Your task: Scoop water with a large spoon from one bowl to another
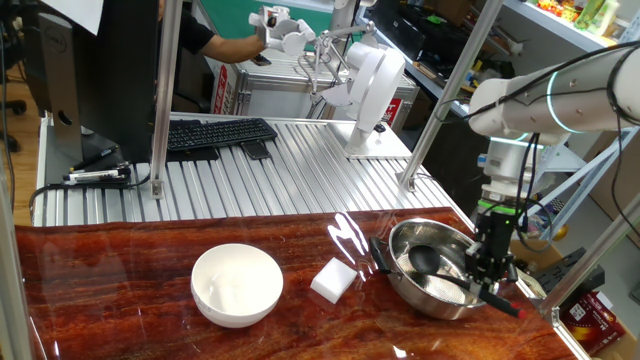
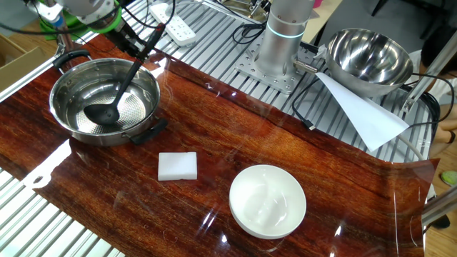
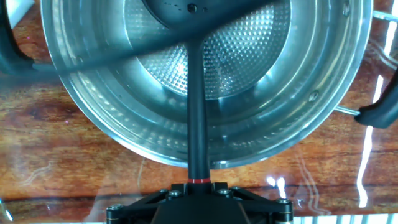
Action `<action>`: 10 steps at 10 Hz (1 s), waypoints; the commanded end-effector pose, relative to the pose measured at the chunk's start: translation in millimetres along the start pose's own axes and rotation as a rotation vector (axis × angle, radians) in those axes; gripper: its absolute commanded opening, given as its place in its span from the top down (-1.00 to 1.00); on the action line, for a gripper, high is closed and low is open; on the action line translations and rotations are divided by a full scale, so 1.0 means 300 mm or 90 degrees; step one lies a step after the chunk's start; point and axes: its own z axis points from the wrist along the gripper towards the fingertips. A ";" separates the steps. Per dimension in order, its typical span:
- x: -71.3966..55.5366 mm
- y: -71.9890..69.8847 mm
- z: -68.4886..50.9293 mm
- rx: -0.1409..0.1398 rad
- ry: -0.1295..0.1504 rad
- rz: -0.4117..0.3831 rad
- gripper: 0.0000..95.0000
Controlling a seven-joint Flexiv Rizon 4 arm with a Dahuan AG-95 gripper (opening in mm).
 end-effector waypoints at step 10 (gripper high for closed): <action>-0.067 0.011 0.038 -0.013 0.030 0.027 1.00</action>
